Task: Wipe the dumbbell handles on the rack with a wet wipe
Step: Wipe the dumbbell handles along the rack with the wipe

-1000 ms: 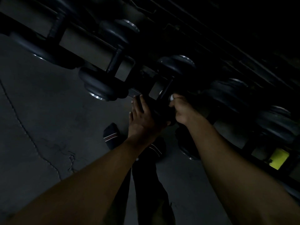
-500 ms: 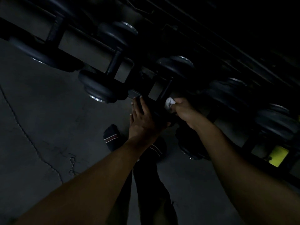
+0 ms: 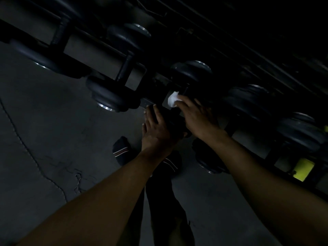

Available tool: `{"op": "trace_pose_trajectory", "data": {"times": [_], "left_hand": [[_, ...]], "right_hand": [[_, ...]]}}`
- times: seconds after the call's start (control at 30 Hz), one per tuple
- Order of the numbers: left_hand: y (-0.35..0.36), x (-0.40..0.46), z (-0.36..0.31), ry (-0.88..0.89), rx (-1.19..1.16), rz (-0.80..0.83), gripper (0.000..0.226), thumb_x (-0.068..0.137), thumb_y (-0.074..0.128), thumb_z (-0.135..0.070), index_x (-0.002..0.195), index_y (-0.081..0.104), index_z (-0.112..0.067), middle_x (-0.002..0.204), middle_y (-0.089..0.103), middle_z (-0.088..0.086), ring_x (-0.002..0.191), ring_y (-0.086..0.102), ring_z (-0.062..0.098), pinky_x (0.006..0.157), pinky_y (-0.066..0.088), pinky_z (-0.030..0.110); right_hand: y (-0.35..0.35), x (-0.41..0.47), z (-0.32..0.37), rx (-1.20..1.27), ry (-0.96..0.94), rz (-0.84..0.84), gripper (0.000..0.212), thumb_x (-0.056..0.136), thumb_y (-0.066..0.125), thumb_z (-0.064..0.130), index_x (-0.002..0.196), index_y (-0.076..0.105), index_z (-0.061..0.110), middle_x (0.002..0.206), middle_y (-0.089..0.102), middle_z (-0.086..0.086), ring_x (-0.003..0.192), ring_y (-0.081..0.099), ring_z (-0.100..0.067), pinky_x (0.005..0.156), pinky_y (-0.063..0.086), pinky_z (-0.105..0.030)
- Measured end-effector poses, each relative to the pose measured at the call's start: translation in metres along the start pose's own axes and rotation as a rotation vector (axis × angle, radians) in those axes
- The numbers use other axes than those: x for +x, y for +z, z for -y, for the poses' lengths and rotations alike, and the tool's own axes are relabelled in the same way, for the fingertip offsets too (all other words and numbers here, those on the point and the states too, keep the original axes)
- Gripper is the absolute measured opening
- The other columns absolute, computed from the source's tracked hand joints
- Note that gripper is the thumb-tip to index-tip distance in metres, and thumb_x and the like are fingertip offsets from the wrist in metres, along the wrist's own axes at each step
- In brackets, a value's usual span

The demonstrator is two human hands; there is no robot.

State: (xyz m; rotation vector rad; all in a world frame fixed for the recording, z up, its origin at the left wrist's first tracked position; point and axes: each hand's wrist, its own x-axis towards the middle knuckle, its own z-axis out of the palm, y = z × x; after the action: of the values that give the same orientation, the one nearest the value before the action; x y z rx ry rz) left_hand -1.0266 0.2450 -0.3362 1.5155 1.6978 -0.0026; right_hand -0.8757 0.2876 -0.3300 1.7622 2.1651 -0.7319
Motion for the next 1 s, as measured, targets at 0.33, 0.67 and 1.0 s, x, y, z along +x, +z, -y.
{"op": "trace_pose_trajectory", "data": {"times": [0.33, 0.67, 1.0], "left_hand": [[-0.005, -0.001, -0.002, -0.024, 0.016, 0.031, 0.131, 0.076, 0.07, -0.072, 0.159, -0.014, -0.014, 0.168, -0.017, 0.012, 0.155, -0.012, 0.03, 0.126, 0.009, 0.049], [-0.002, 0.001, 0.0, -0.033, 0.023, 0.029, 0.132, 0.074, 0.07, -0.074, 0.159, -0.013, -0.016, 0.168, -0.017, 0.011, 0.155, -0.012, 0.031, 0.126, 0.009, 0.051], [0.001, 0.001, 0.001, -0.027, 0.03, 0.018, 0.133, 0.073, 0.072, -0.074, 0.158, -0.014, -0.017, 0.167, -0.018, 0.01, 0.156, -0.007, 0.034, 0.125, 0.013, 0.052]], "right_hand": [[-0.015, 0.034, 0.015, -0.405, 0.111, -0.042, 0.045, 0.098, 0.045, 0.017, 0.142, 0.038, 0.013, 0.151, 0.033, -0.007, 0.118, 0.051, -0.033, 0.079, 0.048, -0.04], [-0.037, 0.074, 0.034, -0.763, 0.049, 0.542, 0.063, 0.091, 0.061, 0.035, 0.148, 0.039, 0.021, 0.156, 0.026, -0.008, 0.131, 0.044, -0.032, 0.099, 0.04, -0.042], [-0.028, 0.07, 0.036, -0.582, 0.132, 0.53, 0.063, 0.094, 0.058, 0.029, 0.149, 0.034, 0.012, 0.154, 0.026, -0.015, 0.133, 0.041, -0.039, 0.098, 0.046, -0.046]]}}
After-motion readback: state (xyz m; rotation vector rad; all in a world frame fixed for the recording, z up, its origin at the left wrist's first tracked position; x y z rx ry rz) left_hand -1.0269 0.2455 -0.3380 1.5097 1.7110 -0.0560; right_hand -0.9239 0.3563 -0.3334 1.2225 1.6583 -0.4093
